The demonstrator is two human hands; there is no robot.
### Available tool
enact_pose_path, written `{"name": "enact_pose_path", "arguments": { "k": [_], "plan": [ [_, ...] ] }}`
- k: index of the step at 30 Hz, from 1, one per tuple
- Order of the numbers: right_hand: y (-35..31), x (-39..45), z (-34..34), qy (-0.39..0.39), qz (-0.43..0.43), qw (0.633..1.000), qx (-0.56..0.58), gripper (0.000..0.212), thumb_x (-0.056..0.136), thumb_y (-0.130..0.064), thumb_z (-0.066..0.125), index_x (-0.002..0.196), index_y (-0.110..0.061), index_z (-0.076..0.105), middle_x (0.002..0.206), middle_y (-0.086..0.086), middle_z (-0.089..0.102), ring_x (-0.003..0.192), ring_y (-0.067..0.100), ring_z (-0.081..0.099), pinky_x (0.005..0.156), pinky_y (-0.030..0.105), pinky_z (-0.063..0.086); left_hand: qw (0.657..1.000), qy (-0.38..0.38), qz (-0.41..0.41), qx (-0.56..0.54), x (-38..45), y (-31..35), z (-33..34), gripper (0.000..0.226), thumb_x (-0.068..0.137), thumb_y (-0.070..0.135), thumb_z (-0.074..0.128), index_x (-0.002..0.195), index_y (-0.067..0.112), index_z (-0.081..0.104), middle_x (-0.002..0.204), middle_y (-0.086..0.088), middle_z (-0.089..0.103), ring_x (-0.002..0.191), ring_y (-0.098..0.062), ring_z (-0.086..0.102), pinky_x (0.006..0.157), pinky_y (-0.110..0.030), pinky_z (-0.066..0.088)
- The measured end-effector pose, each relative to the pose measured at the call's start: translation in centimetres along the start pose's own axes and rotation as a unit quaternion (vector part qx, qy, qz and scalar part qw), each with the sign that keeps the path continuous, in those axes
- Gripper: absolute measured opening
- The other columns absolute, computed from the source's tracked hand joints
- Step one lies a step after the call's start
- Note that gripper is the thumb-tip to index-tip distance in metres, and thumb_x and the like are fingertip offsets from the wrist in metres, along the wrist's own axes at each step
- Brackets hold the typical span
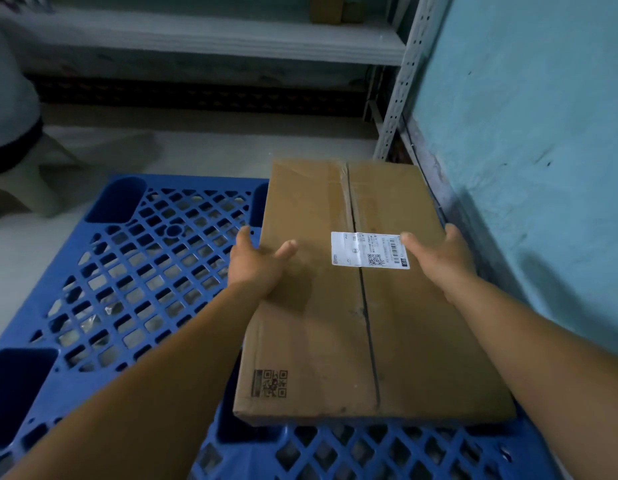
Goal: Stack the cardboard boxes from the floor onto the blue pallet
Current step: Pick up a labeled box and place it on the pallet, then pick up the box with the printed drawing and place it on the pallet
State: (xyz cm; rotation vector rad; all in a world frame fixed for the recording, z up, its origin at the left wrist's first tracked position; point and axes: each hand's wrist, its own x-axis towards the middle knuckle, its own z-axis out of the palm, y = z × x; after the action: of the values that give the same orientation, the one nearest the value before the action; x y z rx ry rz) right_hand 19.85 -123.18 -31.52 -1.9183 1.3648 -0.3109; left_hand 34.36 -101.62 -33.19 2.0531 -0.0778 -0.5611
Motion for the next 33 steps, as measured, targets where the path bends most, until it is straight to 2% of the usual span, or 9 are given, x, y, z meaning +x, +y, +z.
{"name": "enact_pose_path", "arguments": {
  "k": [4, 9, 12, 14, 19, 24, 26, 28, 33],
  "plan": [
    [-5.1, -4.9, 1.0, -0.019, -0.033, 0.997, 0.072, 0.081, 0.085, -0.056, 0.058, 0.150, -0.019, 0.026, 0.152, 0.002, 0.037, 0.133, 0.024, 0.041, 0.100, 0.037, 0.035, 0.996, -0.013, 0.047, -0.069, -2.2, 1.7, -4.1, 0.085, 0.083, 0.050, 0.067, 0.152, 0.032, 0.021, 0.154, 0.000, 0.034, 0.136, -0.024, 0.040, 0.106, -0.047, 0.041],
    [-11.5, -13.0, 1.1, -0.052, -0.015, 0.986, 0.156, 0.066, 0.092, -0.053, 0.049, 0.146, -0.018, 0.034, 0.143, -0.002, 0.046, 0.124, 0.017, 0.048, 0.090, 0.029, 0.034, 0.991, -0.052, 0.042, -0.112, -7.6, 4.1, -10.5, 0.077, 0.086, 0.048, 0.064, 0.150, 0.031, 0.026, 0.151, 0.000, 0.039, 0.134, -0.023, 0.044, 0.103, -0.045, 0.043],
    [-15.3, -18.0, 0.3, -0.086, -0.009, 0.982, 0.166, 0.062, 0.094, -0.056, 0.041, 0.145, -0.020, 0.036, 0.138, -0.002, 0.049, 0.117, 0.015, 0.049, 0.087, 0.029, 0.035, 0.989, -0.060, 0.023, -0.132, -11.0, 6.0, -15.1, 0.076, 0.087, 0.047, 0.062, 0.151, 0.029, 0.026, 0.151, 0.002, 0.040, 0.133, -0.023, 0.044, 0.080, -0.031, 0.048],
    [-17.9, -21.3, -0.5, -0.108, -0.013, 0.981, 0.159, 0.064, 0.094, -0.060, 0.036, 0.145, -0.022, 0.036, 0.139, -0.003, 0.049, 0.119, 0.015, 0.049, 0.088, 0.032, 0.035, 0.989, -0.059, 0.012, -0.136, -13.2, 7.5, -18.5, 0.075, 0.088, 0.048, 0.061, 0.151, 0.028, 0.026, 0.151, 0.002, 0.039, 0.133, -0.023, 0.044, 0.073, -0.025, 0.046],
    [-24.8, -29.7, -3.3, -0.153, -0.030, 0.979, 0.134, 0.068, 0.093, -0.064, 0.029, 0.144, -0.019, 0.037, 0.140, -0.002, 0.048, 0.125, 0.018, 0.049, 0.088, 0.033, 0.036, 0.988, -0.035, -0.005, -0.153, -18.6, 11.3, -27.1, 0.074, 0.090, 0.047, 0.060, 0.152, 0.024, 0.026, 0.150, 0.000, 0.041, 0.133, -0.023, 0.044, 0.089, -0.032, 0.041],
    [-31.7, -38.5, -5.8, -0.169, -0.055, 0.975, 0.134, 0.060, 0.098, -0.057, 0.028, 0.132, -0.012, 0.049, 0.133, 0.009, 0.054, 0.117, 0.023, 0.055, 0.088, 0.039, 0.043, 0.985, -0.020, -0.012, -0.171, -24.4, 13.5, -35.8, 0.072, 0.090, 0.047, 0.060, 0.150, 0.023, 0.028, 0.149, -0.001, 0.043, 0.131, -0.022, 0.046, 0.087, -0.030, 0.039],
    [-33.9, -42.1, -6.1, -0.178, -0.049, 0.971, 0.149, 0.060, 0.098, -0.056, 0.029, 0.130, -0.010, 0.050, 0.132, 0.012, 0.054, 0.118, 0.024, 0.054, 0.090, 0.041, 0.044, 0.984, -0.012, -0.014, -0.176, -26.8, 13.7, -39.2, 0.070, 0.090, 0.047, 0.059, 0.150, 0.023, 0.030, 0.148, -0.001, 0.044, 0.129, -0.021, 0.048, 0.079, -0.025, 0.043],
    [-36.0, -45.9, -6.0, -0.191, -0.044, 0.966, 0.170, 0.061, 0.097, -0.058, 0.030, 0.138, -0.016, 0.046, 0.139, 0.003, 0.051, 0.123, 0.020, 0.051, 0.090, 0.034, 0.040, 0.982, -0.001, -0.018, -0.186, -29.2, 13.6, -42.5, 0.069, 0.091, 0.047, 0.059, 0.149, 0.022, 0.032, 0.146, -0.001, 0.045, 0.125, -0.020, 0.051, 0.070, -0.021, 0.043],
    [-39.0, -54.4, -4.6, -0.227, -0.049, 0.950, 0.210, 0.061, 0.096, -0.059, 0.031, 0.143, -0.020, 0.040, 0.147, 0.001, 0.043, 0.131, 0.020, 0.045, 0.100, 0.035, 0.037, 0.974, 0.036, -0.029, -0.224, -34.3, 11.9, -49.6, 0.067, 0.091, 0.043, 0.060, 0.148, 0.017, 0.035, 0.143, -0.003, 0.049, 0.122, -0.017, 0.051, 0.079, -0.022, 0.042]
  ]
}}
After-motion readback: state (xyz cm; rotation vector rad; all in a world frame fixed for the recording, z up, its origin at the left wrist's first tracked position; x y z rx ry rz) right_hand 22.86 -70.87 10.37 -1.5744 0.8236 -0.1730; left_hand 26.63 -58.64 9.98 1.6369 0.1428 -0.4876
